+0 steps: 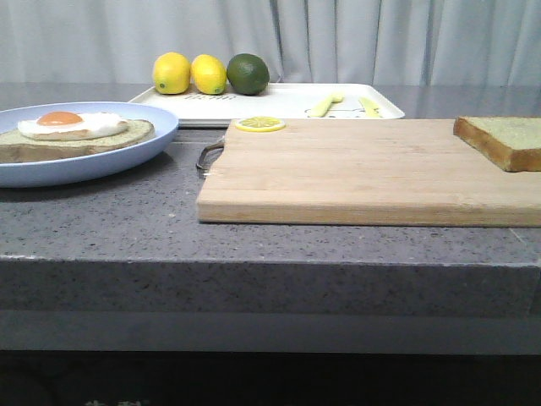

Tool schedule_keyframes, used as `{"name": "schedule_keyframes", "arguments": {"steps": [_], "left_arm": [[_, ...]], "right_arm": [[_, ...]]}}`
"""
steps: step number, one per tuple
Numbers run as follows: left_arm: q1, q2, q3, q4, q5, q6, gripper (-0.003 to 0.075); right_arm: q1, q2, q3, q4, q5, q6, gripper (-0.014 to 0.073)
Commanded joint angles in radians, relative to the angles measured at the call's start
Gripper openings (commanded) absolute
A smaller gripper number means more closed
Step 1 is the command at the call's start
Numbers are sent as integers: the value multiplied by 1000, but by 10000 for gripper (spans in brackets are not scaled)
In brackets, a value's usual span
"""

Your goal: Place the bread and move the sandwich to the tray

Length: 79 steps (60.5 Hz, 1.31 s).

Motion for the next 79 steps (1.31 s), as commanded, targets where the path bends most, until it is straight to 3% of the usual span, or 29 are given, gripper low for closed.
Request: {"name": "schedule_keyframes", "arguments": {"steps": [1,38,49,63,79], "left_arm": [[2,-21,7,2,-87,-11,-18],[2,-21,5,10,-130,-9,-18],[2,-21,-64,10,-141,-9,-18],[2,27,-309,10,48,-9,-18],[2,224,-610,10,343,-7,-18]], "right_arm": [[-5,-24,-4,2,-83,-4,-67],[-5,-24,-7,6,-99,-4,-67],[-5,-23,-93,51,-36,-4,-67],[-5,31,-335,38,125,-4,-67],[-5,253,-638,26,361,-4,-67]]}}
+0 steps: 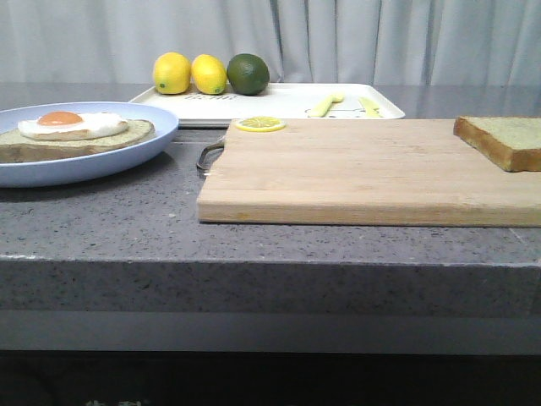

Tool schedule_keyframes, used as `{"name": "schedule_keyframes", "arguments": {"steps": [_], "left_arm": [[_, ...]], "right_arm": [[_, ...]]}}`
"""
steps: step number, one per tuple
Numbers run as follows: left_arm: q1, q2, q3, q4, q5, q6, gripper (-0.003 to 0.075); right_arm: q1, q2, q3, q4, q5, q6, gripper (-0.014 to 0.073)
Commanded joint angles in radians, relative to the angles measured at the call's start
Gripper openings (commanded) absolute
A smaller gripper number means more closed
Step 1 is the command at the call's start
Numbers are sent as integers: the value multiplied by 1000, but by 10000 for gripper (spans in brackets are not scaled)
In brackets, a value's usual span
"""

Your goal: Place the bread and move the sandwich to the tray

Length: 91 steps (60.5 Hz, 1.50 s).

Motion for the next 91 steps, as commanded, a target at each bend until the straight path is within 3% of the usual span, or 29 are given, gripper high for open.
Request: {"name": "schedule_keyframes", "arguments": {"steps": [1,10,38,43,47,53,59,62,73,91], "left_arm": [[2,95,-109,0,30,-7,-18],[2,226,-206,0,157,0,-18],[2,451,-207,0,151,0,-17],[2,472,-207,13,151,0,-2],[2,480,-207,35,151,0,62],[2,480,-207,68,147,0,253],[2,480,-207,68,144,0,410],[2,480,-207,68,144,0,445],[2,480,-207,68,144,0,441],[2,480,-207,68,144,0,441]], "right_arm": [[-5,97,-107,-10,18,-4,-67],[-5,239,-204,-10,145,-4,-67],[-5,519,-202,-8,196,-4,-64],[-5,548,-202,-8,197,-4,12],[-5,568,-202,-8,193,-4,150],[-5,592,-202,-8,176,-4,420],[-5,606,-202,-8,153,-4,575],[-5,613,-202,-8,143,-4,601],[-5,632,-230,14,158,-4,601],[-5,842,-508,25,487,-4,601]]}}
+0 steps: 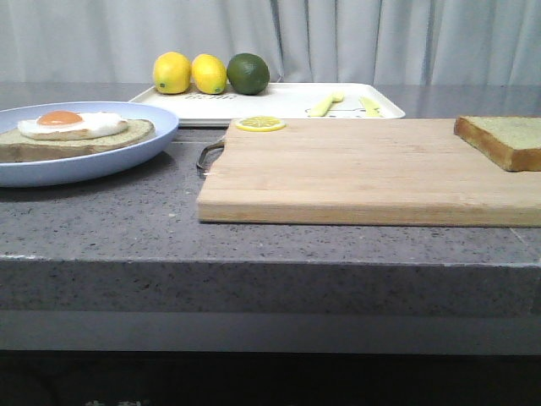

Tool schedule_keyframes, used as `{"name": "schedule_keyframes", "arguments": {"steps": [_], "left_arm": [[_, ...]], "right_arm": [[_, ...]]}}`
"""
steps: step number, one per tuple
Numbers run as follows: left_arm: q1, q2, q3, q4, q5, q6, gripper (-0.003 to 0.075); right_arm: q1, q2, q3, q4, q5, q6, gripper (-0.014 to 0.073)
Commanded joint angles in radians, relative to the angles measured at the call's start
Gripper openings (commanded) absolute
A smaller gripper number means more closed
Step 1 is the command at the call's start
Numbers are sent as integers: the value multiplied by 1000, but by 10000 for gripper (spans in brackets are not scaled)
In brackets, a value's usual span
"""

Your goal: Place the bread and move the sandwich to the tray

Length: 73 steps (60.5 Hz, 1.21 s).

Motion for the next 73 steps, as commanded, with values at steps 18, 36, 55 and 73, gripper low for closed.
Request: {"name": "schedule_keyframes", "arguments": {"steps": [18,36,55,73], "left_arm": [[2,6,-33,6,-79,0,442],[2,6,-33,6,-79,0,441],[2,6,-33,6,-88,0,441],[2,6,-33,6,-94,0,441]], "right_arm": [[-156,281,-285,94,215,-43,601],[-588,420,-283,544,344,-352,601],[-702,599,-283,746,410,-492,601],[-699,736,-283,889,459,-571,601]]}}
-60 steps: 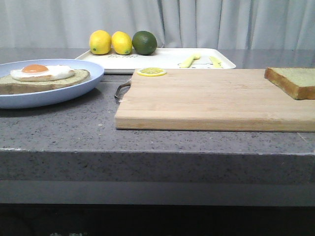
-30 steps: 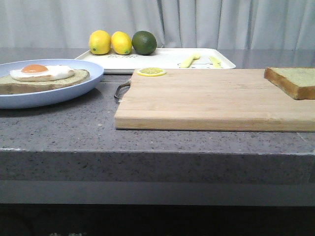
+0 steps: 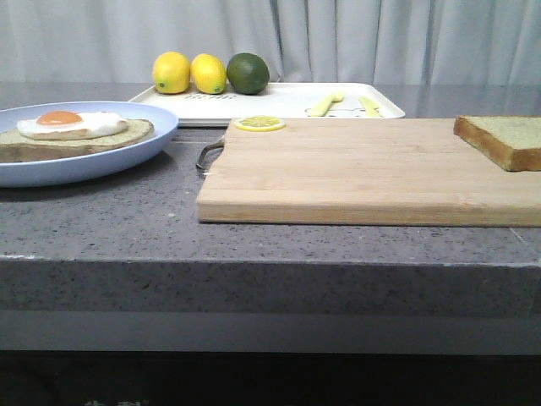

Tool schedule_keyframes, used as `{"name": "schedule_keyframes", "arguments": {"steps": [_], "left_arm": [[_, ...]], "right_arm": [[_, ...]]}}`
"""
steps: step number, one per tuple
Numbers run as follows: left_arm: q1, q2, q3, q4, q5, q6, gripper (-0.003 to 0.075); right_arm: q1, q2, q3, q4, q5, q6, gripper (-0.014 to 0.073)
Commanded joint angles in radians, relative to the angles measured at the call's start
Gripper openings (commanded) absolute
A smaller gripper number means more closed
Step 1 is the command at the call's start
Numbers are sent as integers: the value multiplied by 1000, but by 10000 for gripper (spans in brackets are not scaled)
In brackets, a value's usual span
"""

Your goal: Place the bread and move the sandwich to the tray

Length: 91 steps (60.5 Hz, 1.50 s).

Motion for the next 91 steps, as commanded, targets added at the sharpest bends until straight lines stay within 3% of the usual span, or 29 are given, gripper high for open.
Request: {"name": "schedule_keyframes", "arguments": {"steps": [1,33,40,53,59,70,91], "left_arm": [[2,6,-33,4,-84,0,441],[2,6,-33,4,-84,0,441],[-1,6,-33,4,-84,0,441],[-1,6,-33,4,-84,0,441],[-1,6,-33,4,-84,0,441],[-1,6,-33,4,-84,0,441],[-1,6,-33,4,-84,0,441]], "right_arm": [[-4,-14,-32,93,129,-32,601],[108,39,-32,93,130,-50,591],[108,39,-32,93,130,-50,501],[108,39,-32,93,130,-50,231],[108,39,-32,93,130,-50,159],[107,6,-32,118,130,-50,118],[125,-135,-32,264,131,-50,118]]}}
